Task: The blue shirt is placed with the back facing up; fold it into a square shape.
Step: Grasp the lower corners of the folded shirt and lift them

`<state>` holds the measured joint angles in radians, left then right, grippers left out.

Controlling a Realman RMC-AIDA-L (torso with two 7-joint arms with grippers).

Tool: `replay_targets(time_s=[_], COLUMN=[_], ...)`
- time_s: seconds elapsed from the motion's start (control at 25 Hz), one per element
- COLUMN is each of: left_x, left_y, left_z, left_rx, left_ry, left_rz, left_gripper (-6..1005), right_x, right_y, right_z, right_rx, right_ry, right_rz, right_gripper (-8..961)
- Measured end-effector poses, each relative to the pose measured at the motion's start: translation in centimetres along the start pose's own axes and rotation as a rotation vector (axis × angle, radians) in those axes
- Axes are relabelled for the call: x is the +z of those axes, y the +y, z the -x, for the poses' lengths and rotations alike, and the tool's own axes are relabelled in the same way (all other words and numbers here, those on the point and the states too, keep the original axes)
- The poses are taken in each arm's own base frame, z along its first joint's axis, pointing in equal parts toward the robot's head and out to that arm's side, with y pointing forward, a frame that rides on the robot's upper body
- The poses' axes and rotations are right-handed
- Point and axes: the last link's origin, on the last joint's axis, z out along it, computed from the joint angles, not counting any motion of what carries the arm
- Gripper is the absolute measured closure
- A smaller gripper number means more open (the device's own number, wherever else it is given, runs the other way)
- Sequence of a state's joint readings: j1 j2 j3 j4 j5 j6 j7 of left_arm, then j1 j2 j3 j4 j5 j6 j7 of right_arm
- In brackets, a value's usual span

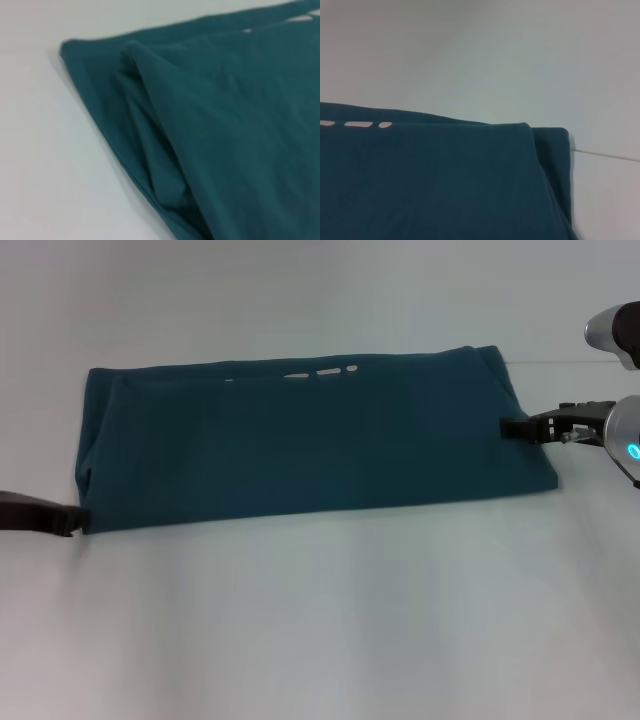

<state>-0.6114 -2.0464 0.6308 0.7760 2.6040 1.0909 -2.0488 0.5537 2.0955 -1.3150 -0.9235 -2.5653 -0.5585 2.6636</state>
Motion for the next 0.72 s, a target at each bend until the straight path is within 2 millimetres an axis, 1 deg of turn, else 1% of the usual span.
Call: replay_targets(time_s=[0.12, 0.36, 0.52, 0.72], left_x=[-0.1, -0.1, 0.1, 0.0], left_y=[0.0, 0.4, 0.8, 0.8], left_z=[-0.2, -1.4, -1.7, -2.0], left_rx=[0.003, 0.046, 0.063, 0.064], left_ry=[0.006, 0.007, -0.002, -0.009], left_rz=[0.000, 0.014, 0.023, 0.025], left_gripper=[944, 933, 836, 698], right_x=[0.0, 0.1, 0.3, 0.5], right_y=[0.0, -0.2, -0.4, -0.4], right_z=[0.0, -0.3, -0.5, -0.2], right_rx=[-0.001, 0.007, 0.011, 0.011], right_ry=[0.000, 0.003, 0.006, -0.002], right_rz=[0.000, -0.007, -0.013, -0.017], right_gripper=[39, 38, 38, 38])
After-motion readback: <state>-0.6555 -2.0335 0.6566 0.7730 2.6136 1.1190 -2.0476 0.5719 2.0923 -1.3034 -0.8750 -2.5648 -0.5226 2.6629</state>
